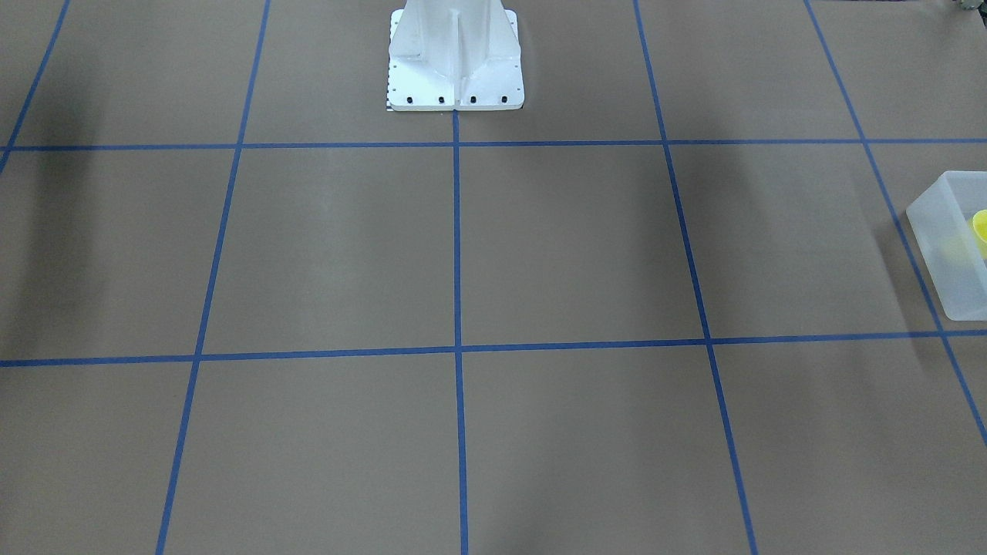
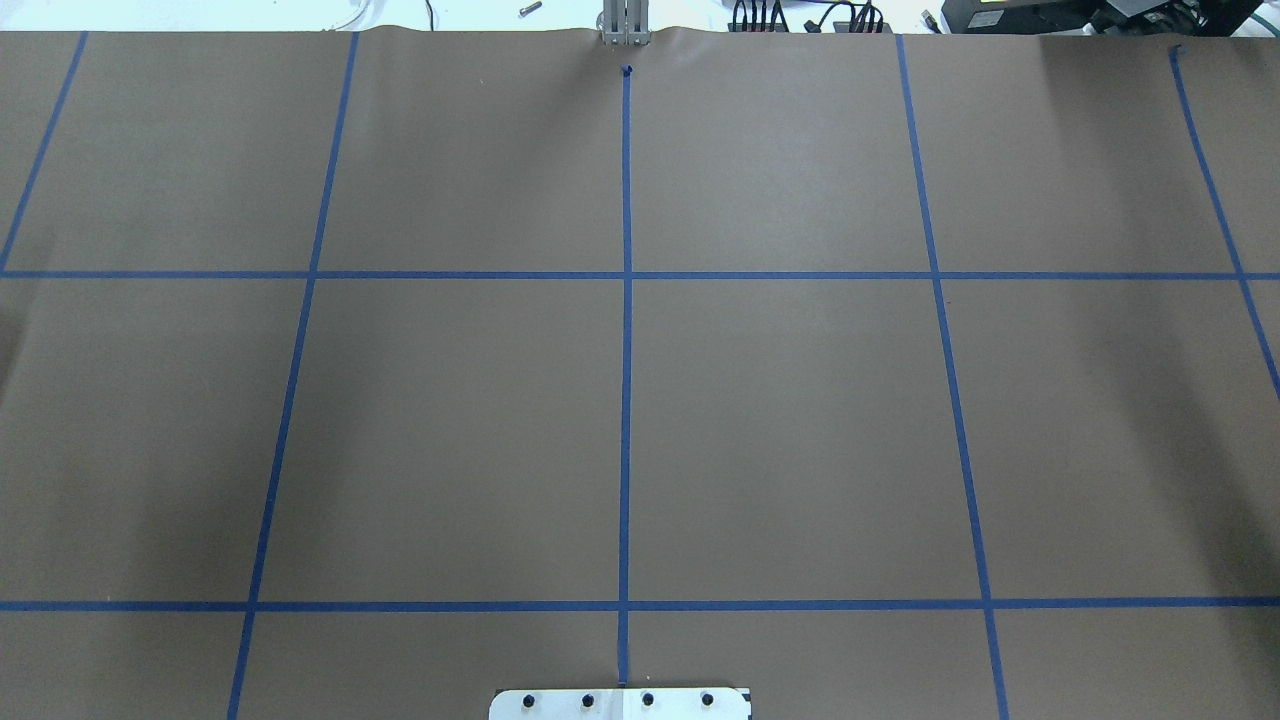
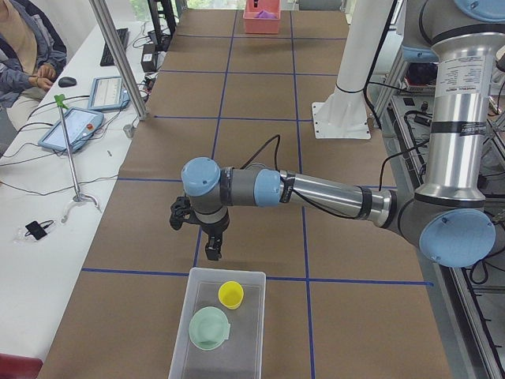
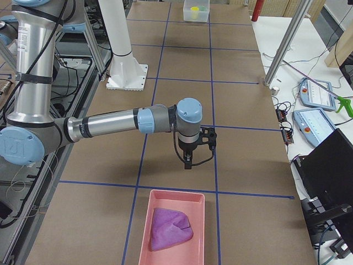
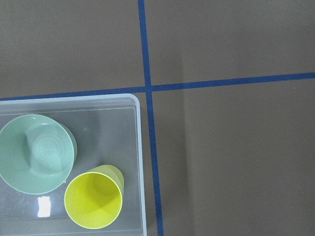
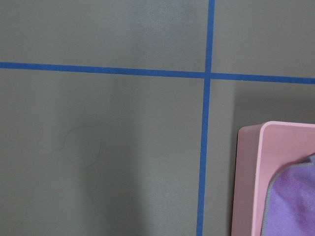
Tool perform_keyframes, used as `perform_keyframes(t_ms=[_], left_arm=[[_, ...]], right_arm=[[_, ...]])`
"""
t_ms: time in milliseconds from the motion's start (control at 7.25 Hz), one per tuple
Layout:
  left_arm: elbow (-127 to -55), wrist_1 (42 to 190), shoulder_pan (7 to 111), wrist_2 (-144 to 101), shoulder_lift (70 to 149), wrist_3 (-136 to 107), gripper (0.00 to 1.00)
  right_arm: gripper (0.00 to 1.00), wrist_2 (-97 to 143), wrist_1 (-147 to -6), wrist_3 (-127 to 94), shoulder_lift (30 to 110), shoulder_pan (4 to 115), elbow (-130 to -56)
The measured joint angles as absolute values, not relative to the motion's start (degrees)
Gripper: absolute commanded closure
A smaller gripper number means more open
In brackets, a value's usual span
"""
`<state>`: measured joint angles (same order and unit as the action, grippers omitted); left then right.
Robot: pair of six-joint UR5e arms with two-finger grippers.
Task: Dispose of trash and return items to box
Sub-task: 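Release the yellow cup in the clear bin and hold both grippers above the bins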
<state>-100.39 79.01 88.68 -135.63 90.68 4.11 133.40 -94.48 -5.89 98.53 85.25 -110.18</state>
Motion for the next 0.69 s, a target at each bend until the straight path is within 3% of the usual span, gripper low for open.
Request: perform_keyframes(t_ms=[690], left_arm=[[-99.4, 82.6, 89.5, -135.7, 89.8, 4.1, 0.02]], right_arm=[[0.0, 133.4, -94.5, -6.0, 98.4, 85.2, -109.9]])
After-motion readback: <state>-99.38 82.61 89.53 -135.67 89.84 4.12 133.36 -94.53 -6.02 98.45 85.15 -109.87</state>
